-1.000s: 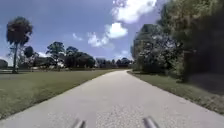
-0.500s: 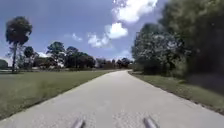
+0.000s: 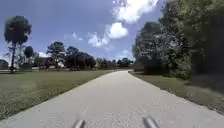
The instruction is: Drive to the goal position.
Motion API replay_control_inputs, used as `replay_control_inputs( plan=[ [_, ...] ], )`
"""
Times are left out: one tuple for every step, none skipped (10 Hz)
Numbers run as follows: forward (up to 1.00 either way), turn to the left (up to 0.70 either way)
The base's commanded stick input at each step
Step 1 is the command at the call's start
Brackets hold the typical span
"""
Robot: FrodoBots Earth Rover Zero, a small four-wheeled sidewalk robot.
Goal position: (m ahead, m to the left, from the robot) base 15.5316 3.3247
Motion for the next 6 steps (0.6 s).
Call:
replay_control_inputs(
  plan=[
    [0.5,0.0],
    [0.5,0.0],
    [0.5,0.0],
    [0.5,0.0],
    [0.5,0.0],
    [0.5,0.0]
  ],
)
